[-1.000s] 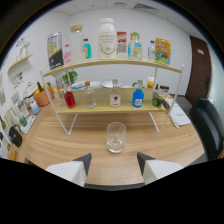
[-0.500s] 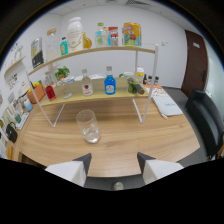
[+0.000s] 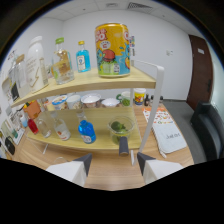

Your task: Make me a cup of Mojito.

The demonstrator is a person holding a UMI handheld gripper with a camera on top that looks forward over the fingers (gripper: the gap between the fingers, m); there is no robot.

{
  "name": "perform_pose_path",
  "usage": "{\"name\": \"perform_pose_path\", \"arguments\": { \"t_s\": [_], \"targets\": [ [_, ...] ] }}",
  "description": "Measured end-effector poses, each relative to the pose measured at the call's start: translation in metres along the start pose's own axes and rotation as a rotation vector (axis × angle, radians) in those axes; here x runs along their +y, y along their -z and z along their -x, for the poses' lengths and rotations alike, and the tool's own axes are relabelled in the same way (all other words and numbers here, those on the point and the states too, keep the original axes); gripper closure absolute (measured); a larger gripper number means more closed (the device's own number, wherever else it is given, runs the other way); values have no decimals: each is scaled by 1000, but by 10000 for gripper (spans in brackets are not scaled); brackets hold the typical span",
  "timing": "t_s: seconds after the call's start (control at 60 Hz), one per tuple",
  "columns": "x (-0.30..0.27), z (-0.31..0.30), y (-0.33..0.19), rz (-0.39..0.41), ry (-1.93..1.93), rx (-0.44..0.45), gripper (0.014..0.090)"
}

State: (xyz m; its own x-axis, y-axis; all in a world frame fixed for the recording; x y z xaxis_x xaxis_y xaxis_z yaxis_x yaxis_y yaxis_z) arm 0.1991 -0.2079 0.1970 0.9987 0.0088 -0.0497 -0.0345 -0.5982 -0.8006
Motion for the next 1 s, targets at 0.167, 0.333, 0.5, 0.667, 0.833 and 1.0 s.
{"name": "perform_pose_path", "arguments": {
  "t_s": [0.167,0.333,0.5,0.667,0.833,1.0],
  "targets": [
    [-6,-6,-34,31,-1,-3,256],
    [-4,-16,-54,68,-12,36,493],
    [-1,-22,-60,93,-4,49,738],
    [-3,-22,-61,101,-16,39,868],
    [-3,-19,-59,93,-28,30,880],
    [-7,-16,-41,71,-75,35,884]
  ]
}}
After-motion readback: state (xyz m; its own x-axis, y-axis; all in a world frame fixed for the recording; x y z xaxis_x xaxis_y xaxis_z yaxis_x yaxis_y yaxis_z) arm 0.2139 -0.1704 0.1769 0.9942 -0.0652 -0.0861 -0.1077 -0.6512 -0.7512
